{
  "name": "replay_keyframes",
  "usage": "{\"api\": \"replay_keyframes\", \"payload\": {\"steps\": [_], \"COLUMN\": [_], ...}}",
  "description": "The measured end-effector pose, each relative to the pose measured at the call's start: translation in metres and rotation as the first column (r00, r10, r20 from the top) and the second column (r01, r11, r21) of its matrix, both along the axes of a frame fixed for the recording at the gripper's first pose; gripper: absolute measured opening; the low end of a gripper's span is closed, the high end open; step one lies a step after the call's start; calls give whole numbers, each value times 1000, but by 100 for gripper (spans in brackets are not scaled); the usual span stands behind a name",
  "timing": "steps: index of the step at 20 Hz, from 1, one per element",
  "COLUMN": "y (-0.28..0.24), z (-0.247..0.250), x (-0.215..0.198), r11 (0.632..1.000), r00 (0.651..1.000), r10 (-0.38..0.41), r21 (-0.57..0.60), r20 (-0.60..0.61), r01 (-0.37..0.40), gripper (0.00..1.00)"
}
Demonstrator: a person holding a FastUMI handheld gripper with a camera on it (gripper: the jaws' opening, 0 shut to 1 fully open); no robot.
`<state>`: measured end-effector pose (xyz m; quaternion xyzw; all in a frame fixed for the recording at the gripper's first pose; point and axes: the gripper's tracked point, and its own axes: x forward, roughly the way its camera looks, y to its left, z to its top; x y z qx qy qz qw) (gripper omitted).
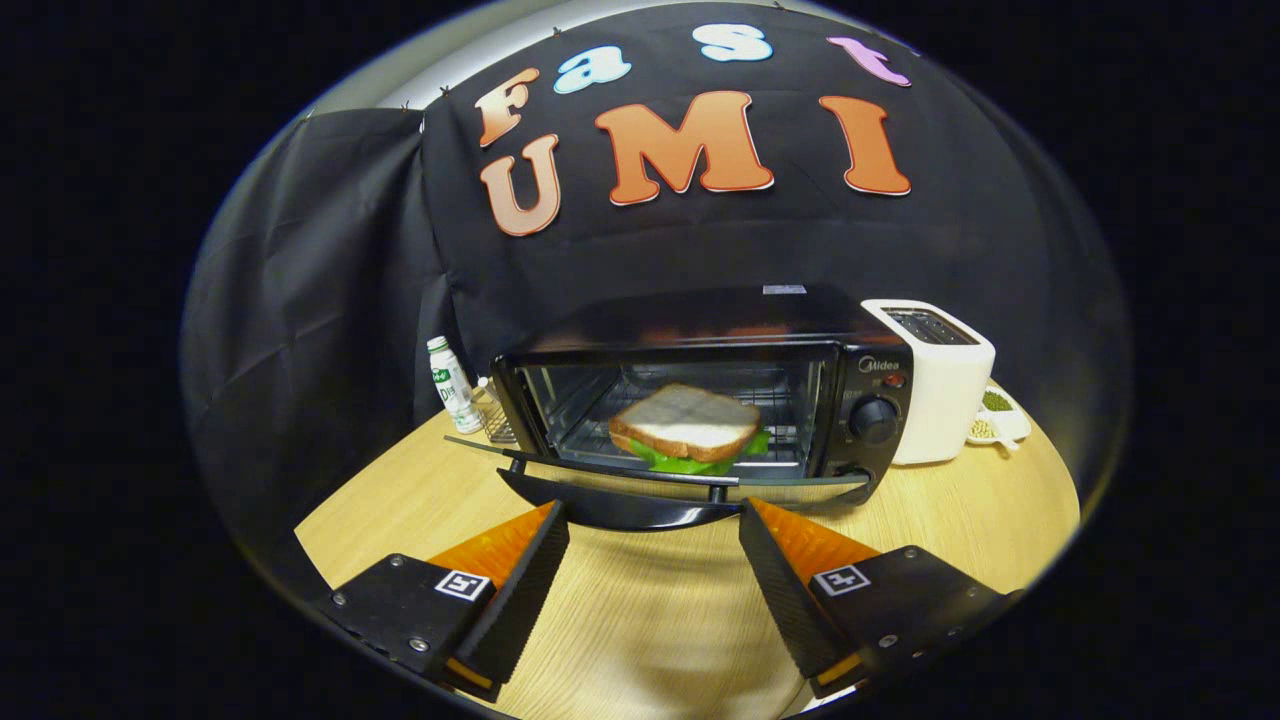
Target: Open the toaster oven, put the food inside, and close the toaster oven door.
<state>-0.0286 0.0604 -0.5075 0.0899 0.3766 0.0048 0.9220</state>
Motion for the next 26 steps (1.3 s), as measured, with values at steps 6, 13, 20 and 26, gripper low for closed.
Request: {"api": "replay_keyframes", "payload": {"steps": [6, 13, 20, 26], "y": [-15, -24, -41, -63], "z": [4, 17, 125, 255], "x": [44, 69, 70, 58], "r11": [999, 993, 989, 964], "r00": [998, 991, 948, 882], "r10": [-37, -50, -71, -11], "r21": [-15, -100, -100, -228], "r20": [58, 124, 311, 471], "r01": [38, 62, 107, 133], "gripper": [100, 100, 100, 99]}}
